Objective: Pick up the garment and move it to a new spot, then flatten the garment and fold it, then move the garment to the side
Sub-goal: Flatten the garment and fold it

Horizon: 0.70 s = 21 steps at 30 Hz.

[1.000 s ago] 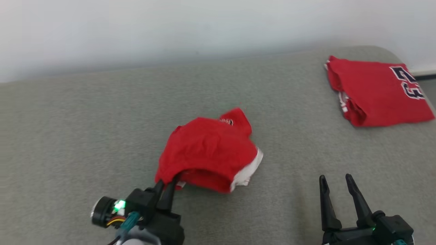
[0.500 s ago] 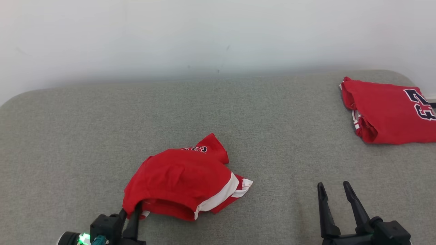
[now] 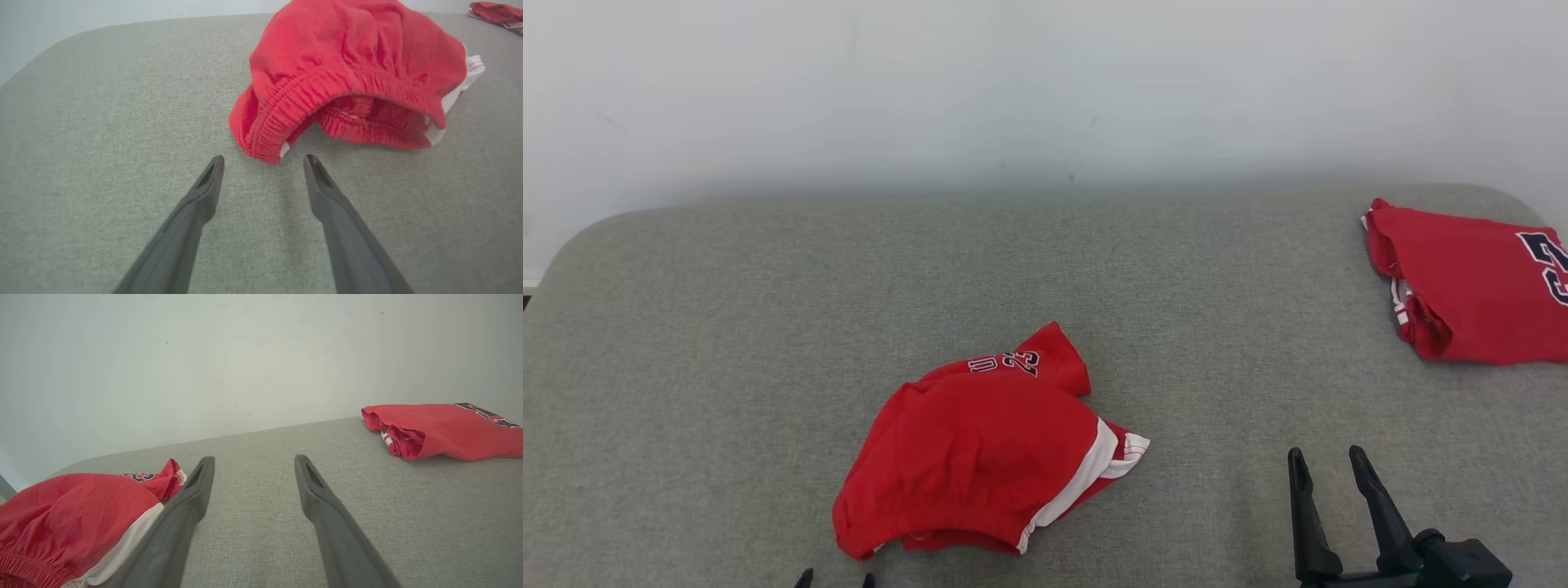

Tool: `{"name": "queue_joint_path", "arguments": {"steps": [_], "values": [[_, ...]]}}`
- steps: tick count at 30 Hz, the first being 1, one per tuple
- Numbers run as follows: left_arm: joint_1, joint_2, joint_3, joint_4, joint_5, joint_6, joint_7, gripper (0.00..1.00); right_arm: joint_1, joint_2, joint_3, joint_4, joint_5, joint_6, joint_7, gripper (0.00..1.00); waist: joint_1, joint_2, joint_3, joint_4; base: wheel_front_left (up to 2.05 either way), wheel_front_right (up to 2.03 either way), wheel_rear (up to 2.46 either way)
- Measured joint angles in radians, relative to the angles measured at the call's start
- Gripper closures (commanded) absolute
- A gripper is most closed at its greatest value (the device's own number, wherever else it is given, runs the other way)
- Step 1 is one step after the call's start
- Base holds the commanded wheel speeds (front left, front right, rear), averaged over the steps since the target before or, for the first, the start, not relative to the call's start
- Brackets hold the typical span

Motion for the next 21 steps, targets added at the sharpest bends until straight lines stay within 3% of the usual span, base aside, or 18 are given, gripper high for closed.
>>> {"name": "queue_joint_path", "arguments": {"steps": [4, 10, 16, 21], "values": [[0.038, 0.002, -0.019, -0.059, -0.005, 0.013, 0.015, 0.00, 0.001, 0.000, 0.003, 0.003, 0.000, 0.000, 0.000, 0.00, 0.0000, 0.0000, -0.008, 0.010, 0.00, 0.00, 0.00], [0.030, -0.061, -0.121, -0.107, 0.016, -0.032, 0.049, 0.00, -0.003, 0.000, 0.015, 0.005, 0.002, 0.000, 0.000, 0.00, 0.0001, 0.0000, -0.005, 0.001, 0.00, 0.00, 0.00], [-0.053, -0.132, -0.161, -0.023, 0.018, -0.062, 0.039, 0.00, -0.014, 0.000, 0.021, 0.006, -0.007, 0.000, 0.000, 0.00, 0.0001, 0.0000, 0.007, -0.038, 0.00, 0.00, 0.00], [-0.116, -0.157, -0.165, 0.091, 0.011, -0.085, 0.014, 0.00, -0.023, 0.000, 0.009, 0.000, -0.018, 0.000, 0.000, 0.00, 0.0002, 0.0000, 0.025, -0.085, 0.00, 0.00, 0.00]]}}
